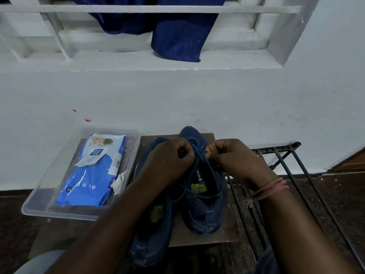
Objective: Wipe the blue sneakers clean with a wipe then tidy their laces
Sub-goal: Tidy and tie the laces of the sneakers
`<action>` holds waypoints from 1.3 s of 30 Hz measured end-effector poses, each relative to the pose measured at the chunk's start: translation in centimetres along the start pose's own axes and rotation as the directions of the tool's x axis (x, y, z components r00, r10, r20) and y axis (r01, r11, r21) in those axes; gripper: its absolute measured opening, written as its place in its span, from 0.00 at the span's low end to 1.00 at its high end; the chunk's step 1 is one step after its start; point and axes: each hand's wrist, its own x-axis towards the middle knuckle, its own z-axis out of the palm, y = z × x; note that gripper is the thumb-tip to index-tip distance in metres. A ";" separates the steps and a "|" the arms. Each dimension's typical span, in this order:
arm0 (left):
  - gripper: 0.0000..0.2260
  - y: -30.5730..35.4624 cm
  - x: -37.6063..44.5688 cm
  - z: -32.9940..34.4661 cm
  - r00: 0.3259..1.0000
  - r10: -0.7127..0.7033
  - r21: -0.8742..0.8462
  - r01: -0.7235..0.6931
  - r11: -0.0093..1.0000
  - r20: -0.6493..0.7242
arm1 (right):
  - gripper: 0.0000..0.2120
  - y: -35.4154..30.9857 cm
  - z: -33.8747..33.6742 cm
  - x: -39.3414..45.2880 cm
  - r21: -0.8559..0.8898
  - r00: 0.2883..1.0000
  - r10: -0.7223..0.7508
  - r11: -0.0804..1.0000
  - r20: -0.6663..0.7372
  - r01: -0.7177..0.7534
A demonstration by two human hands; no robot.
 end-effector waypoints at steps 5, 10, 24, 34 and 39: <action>0.09 0.4 0.3 -0.2 0.983 -0.170 -0.290 0.184 0.939 0.070 | 0.09 -0.3 -0.4 -0.1 0.146 0.998 0.065 0.987 -0.021 -0.061; 0.06 -0.2 0.6 -0.9 0.977 -0.168 -0.263 0.197 0.944 0.129 | 0.05 -0.1 -1.2 0.0 0.074 0.996 0.084 0.994 0.023 -0.086; 0.10 -0.3 0.7 0.0 0.945 -0.300 -0.472 0.326 0.819 0.132 | 0.10 -0.5 0.4 0.2 0.173 0.991 0.127 0.978 -0.042 -0.118; 0.03 0.8 0.1 -2.6 0.959 -0.198 -0.091 0.219 0.971 0.201 | 0.13 -0.2 -1.5 -0.5 0.085 0.977 0.200 0.975 0.073 -0.206; 0.04 1.6 -0.3 -4.1 0.970 -0.199 -0.013 0.203 0.979 0.141 | 0.07 -0.8 -1.7 -0.9 0.128 0.934 0.279 0.941 0.223 -0.312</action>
